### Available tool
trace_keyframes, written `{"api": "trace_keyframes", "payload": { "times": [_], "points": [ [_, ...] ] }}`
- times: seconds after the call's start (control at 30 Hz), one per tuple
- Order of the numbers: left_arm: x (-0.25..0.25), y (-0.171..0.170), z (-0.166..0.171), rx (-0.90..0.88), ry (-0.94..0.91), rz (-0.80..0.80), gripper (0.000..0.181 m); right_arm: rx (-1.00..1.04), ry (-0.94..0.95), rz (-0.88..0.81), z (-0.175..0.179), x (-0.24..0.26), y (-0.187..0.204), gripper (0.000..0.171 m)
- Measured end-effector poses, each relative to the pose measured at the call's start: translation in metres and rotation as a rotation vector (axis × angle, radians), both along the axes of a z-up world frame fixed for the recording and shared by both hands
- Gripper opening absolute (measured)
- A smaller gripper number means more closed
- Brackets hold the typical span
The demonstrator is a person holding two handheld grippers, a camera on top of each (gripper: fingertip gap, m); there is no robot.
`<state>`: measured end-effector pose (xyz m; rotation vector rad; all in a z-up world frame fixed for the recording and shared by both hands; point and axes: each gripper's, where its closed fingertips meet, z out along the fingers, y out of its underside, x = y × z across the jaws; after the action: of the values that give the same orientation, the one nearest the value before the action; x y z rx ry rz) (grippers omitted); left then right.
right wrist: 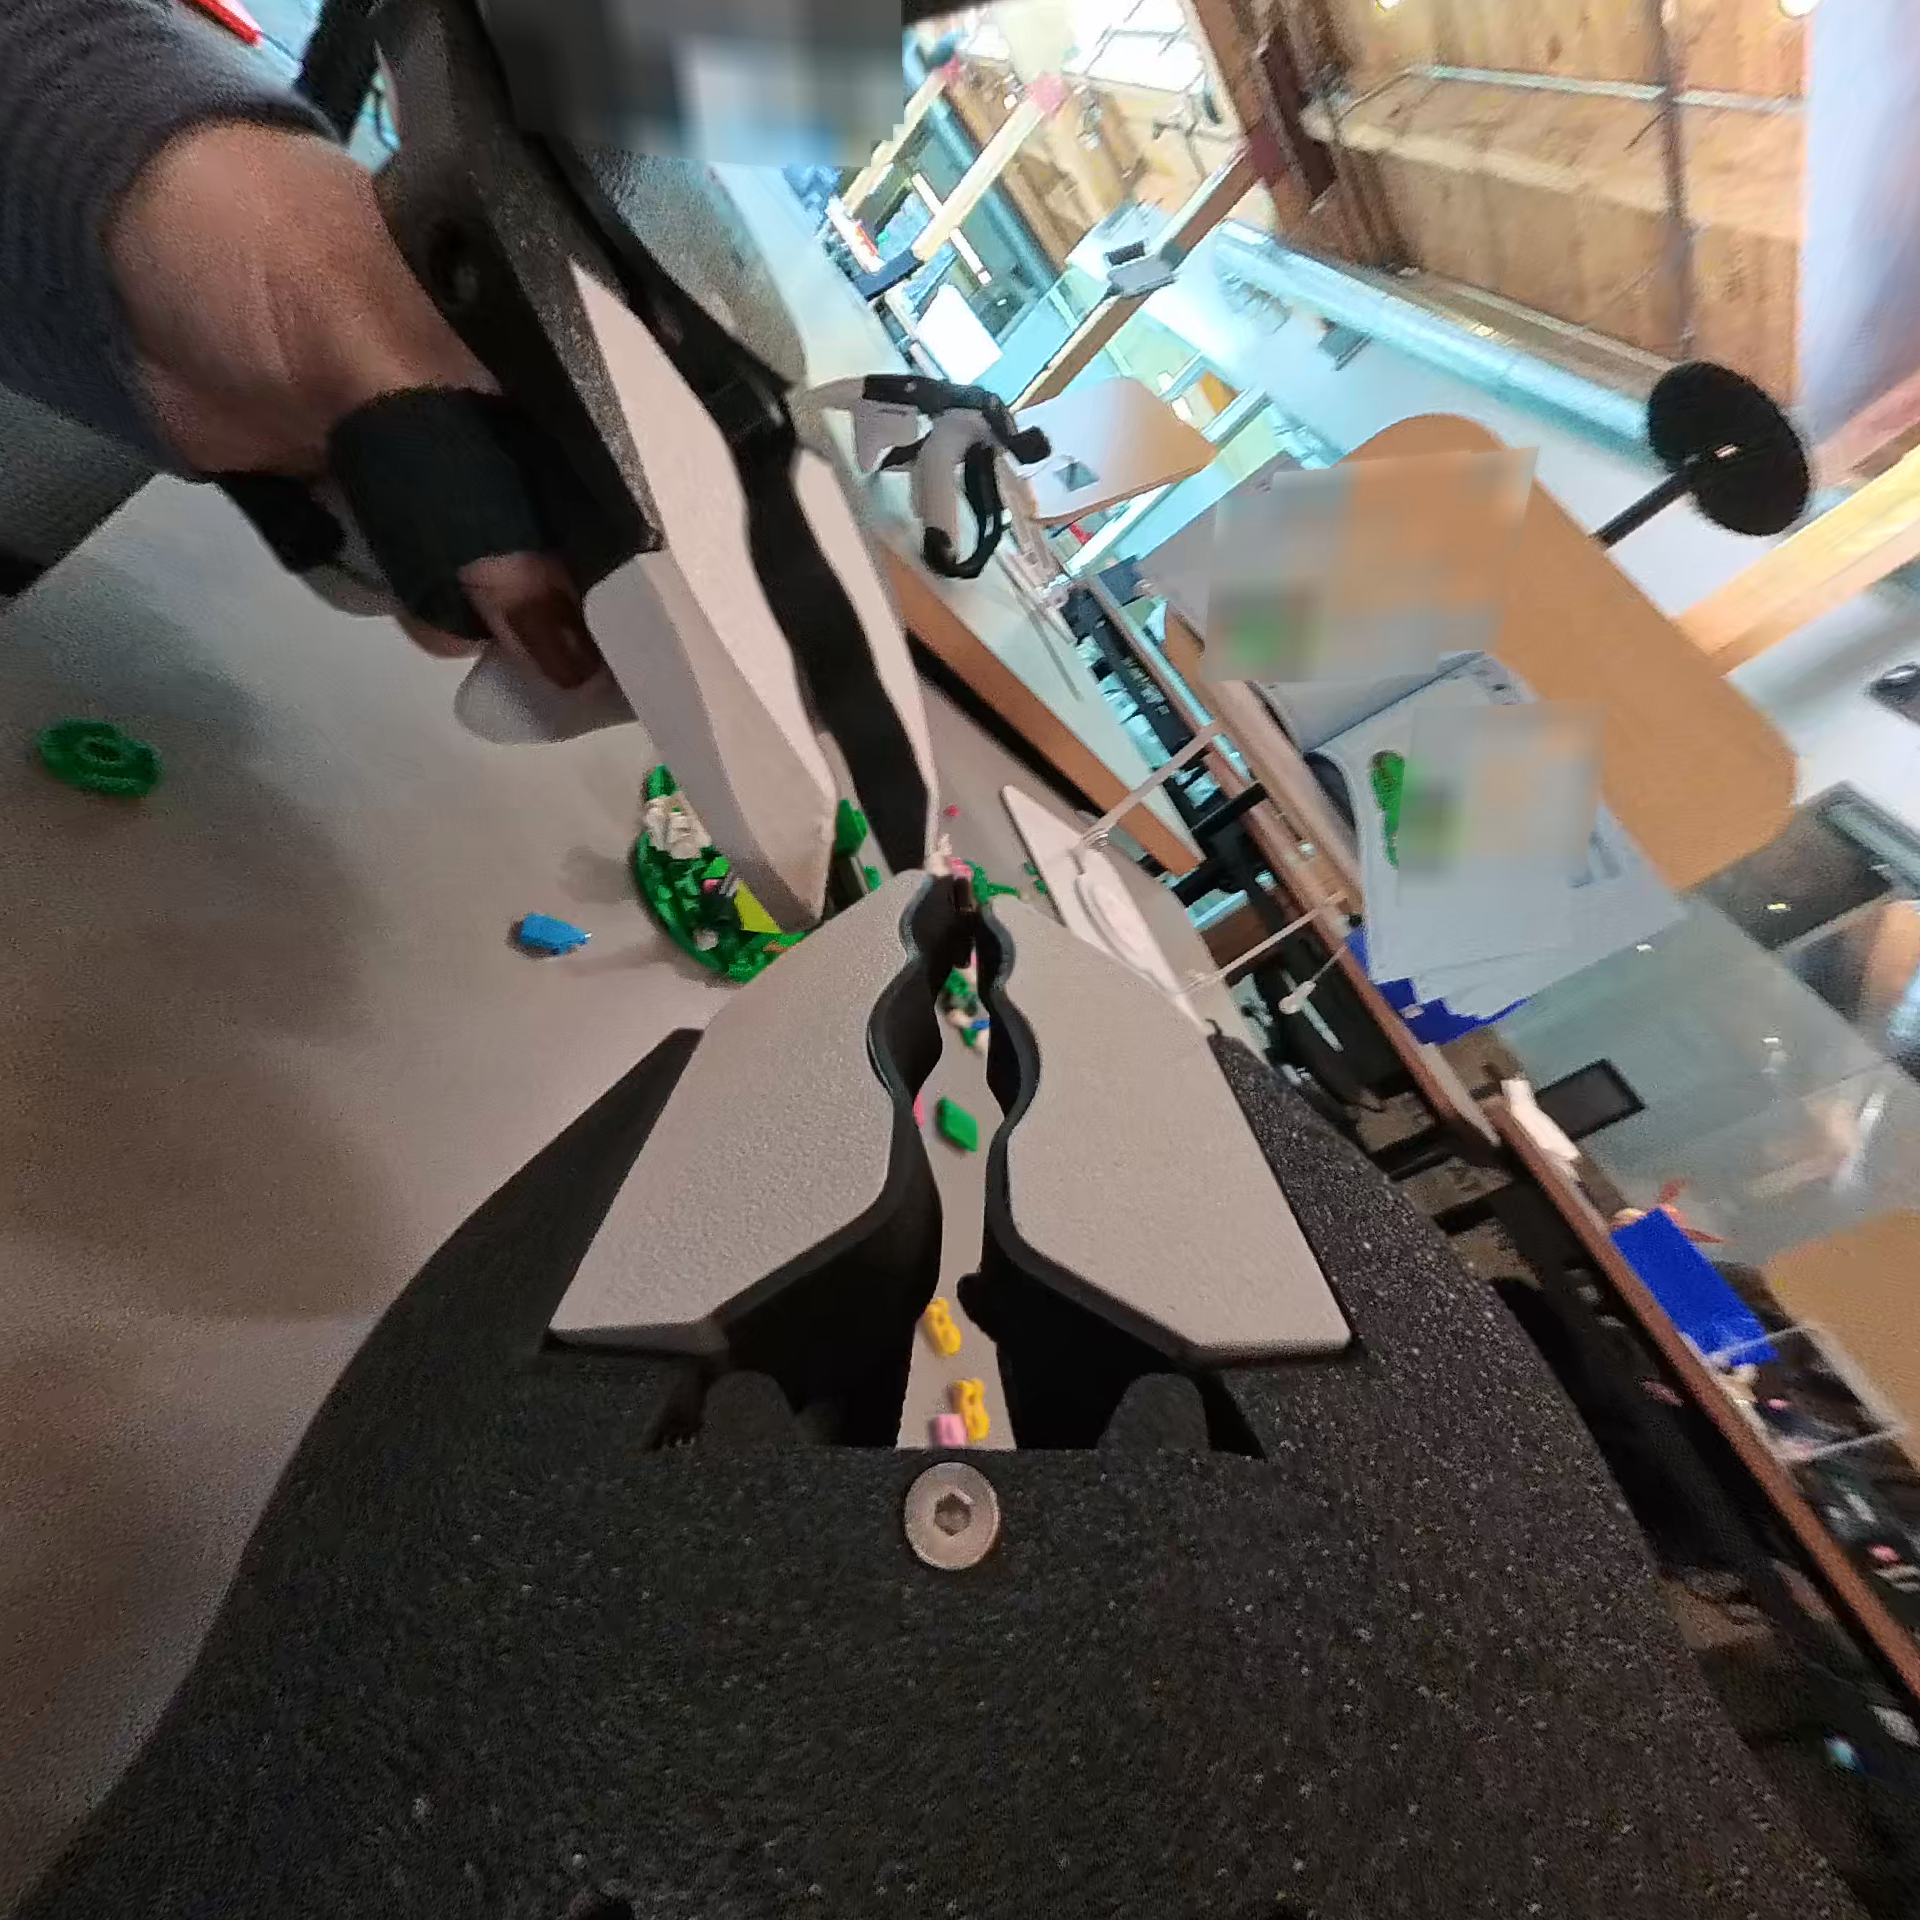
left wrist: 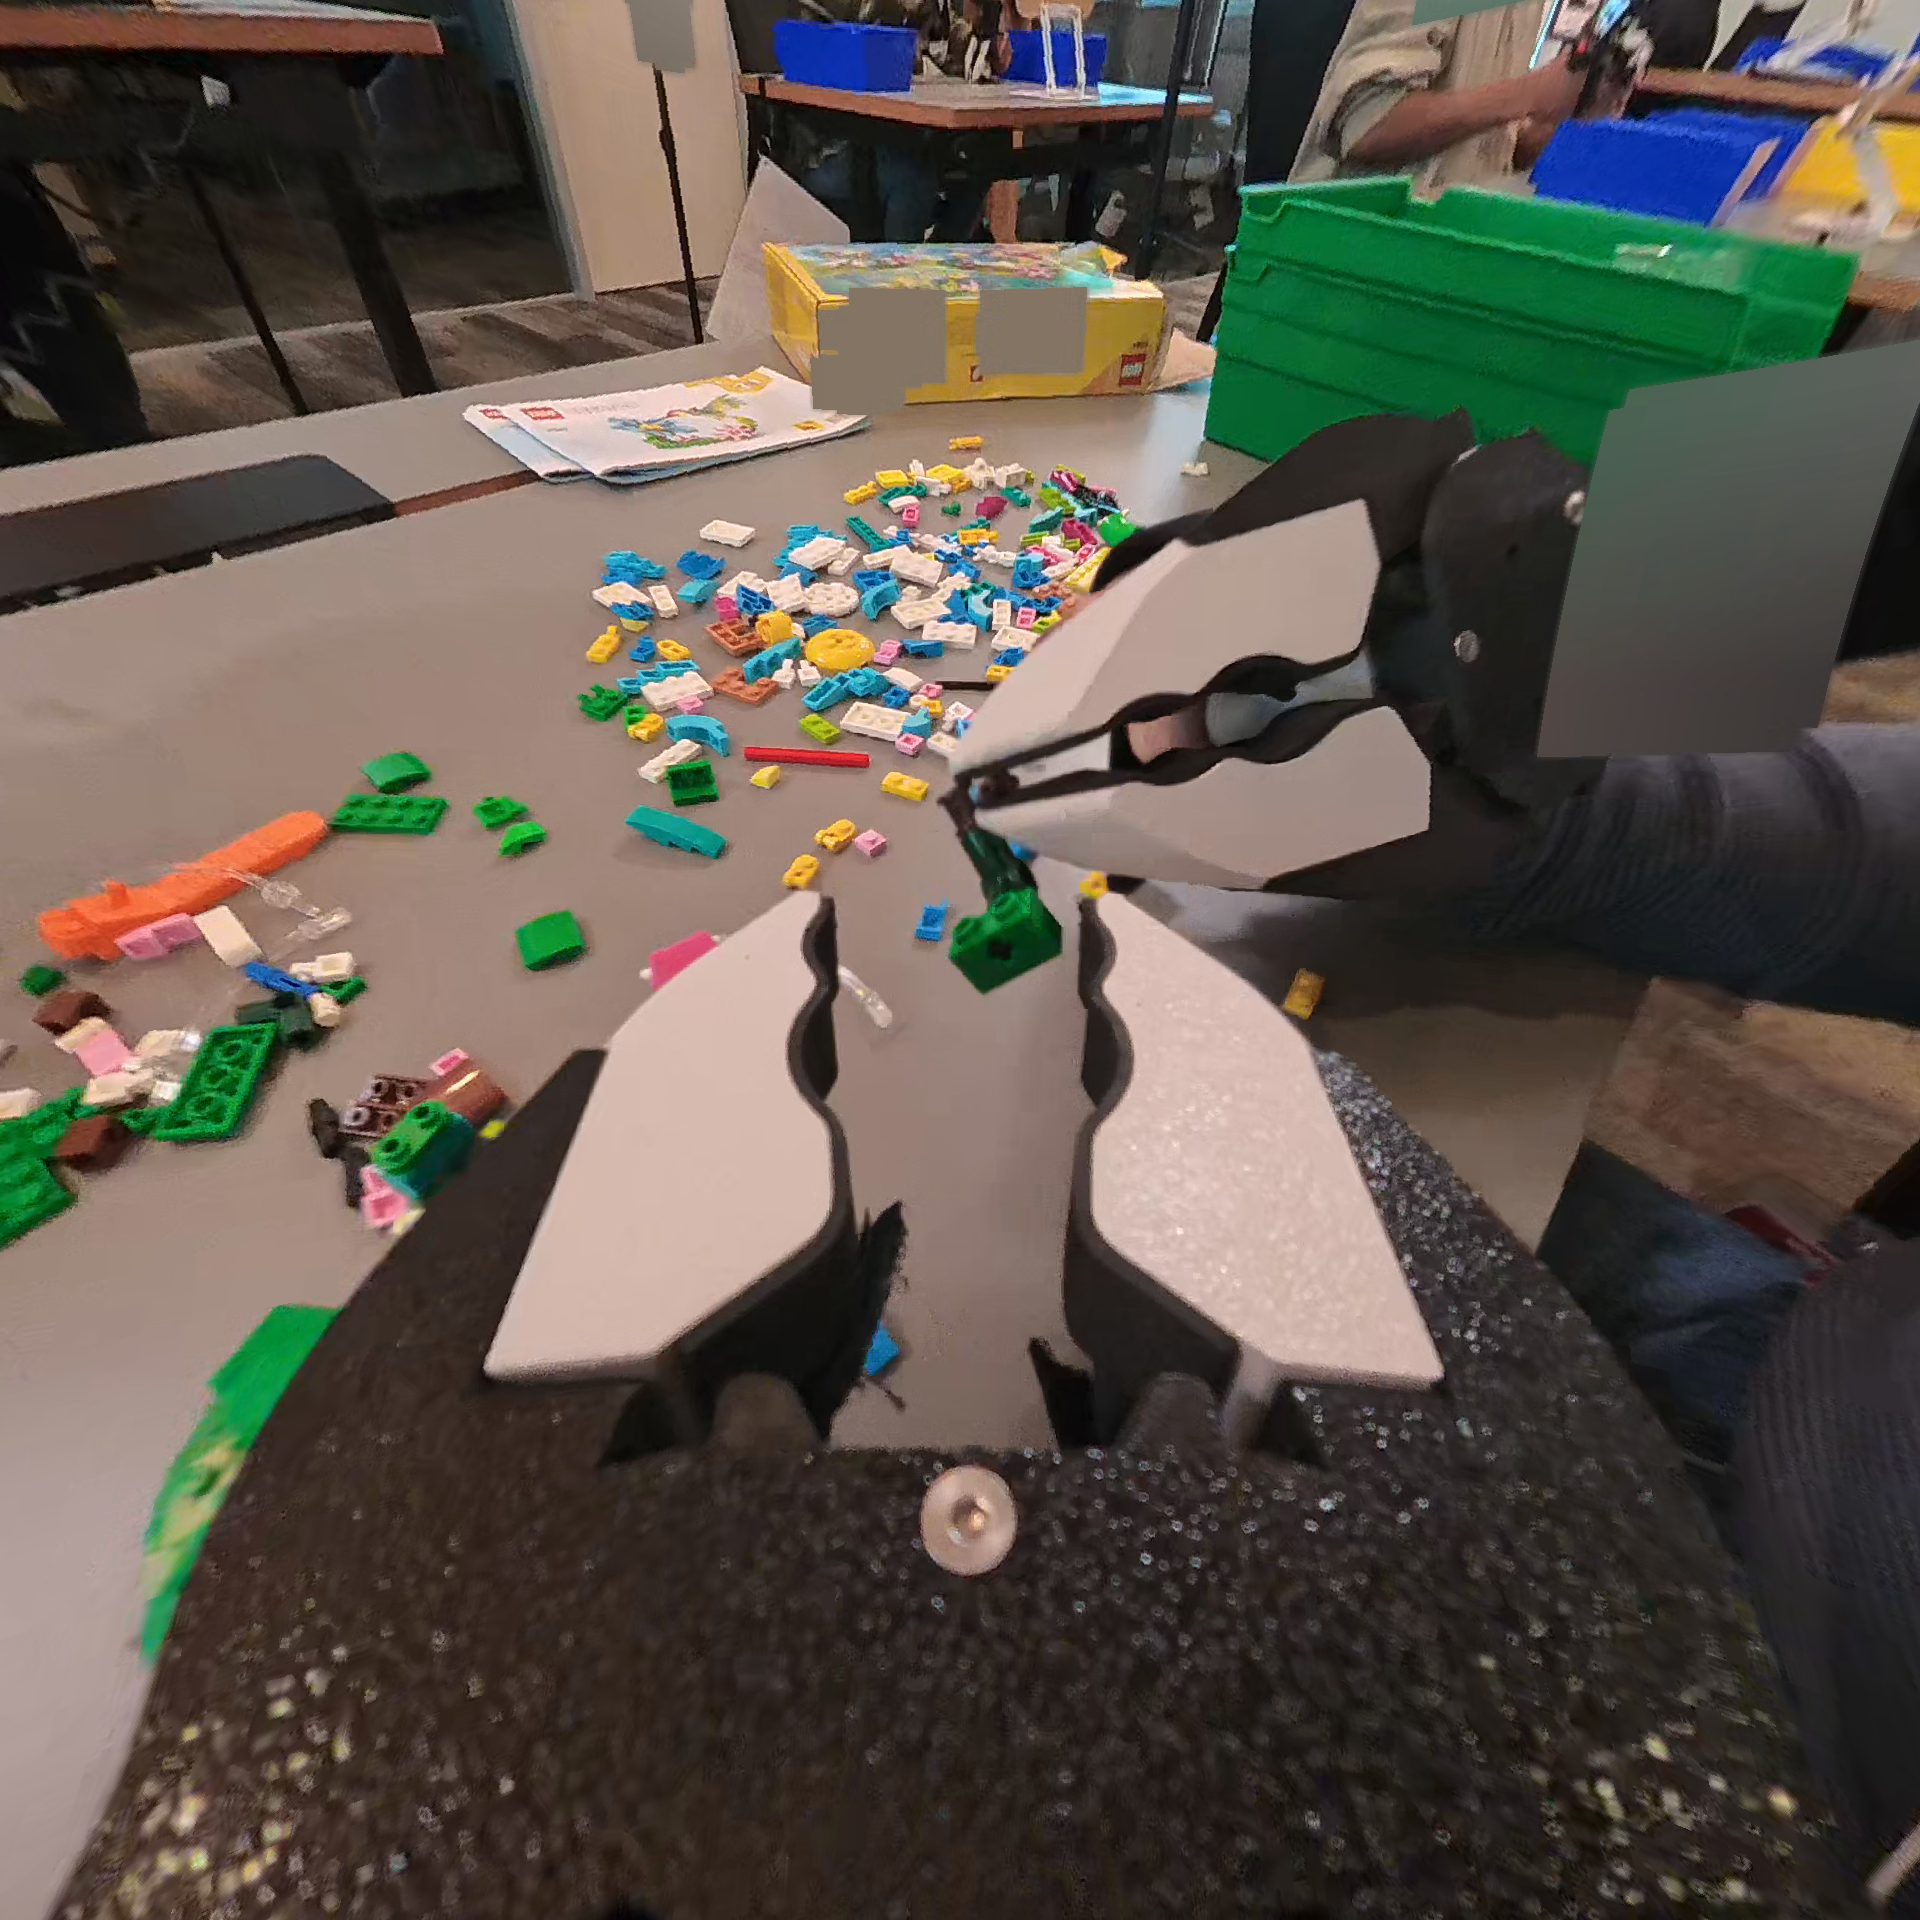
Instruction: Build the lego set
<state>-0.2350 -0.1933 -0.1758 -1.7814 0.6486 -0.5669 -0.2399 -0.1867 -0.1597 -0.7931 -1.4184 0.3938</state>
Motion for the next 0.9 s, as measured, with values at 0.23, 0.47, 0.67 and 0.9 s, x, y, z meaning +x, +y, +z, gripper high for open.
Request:
{"api": "trace_keyframes", "payload": {
  "times": [0.23,0.47,0.67,0.9],
  "points": [
    [0.012,-0.004,0.012,-0.004,-0.235,-0.055,0.028,0.101,0.077,-0.012,0.014,0.004,-0.003,0.003],
    [0.016,-0.006,0.021,0.097,-0.328,-0.075,0.019,0.162,0.127,-0.015,0.023,0.006,-0.007,0.003],
    [0.014,-0.007,0.030,0.253,-0.348,-0.007,0.019,0.171,0.179,-0.007,0.030,0.007,-0.011,0.004],
    [0.012,-0.010,0.042,0.349,-0.438,0.024,0.018,0.144,0.222,0.001,0.036,0.008,-0.015,0.004]
  ]
}}
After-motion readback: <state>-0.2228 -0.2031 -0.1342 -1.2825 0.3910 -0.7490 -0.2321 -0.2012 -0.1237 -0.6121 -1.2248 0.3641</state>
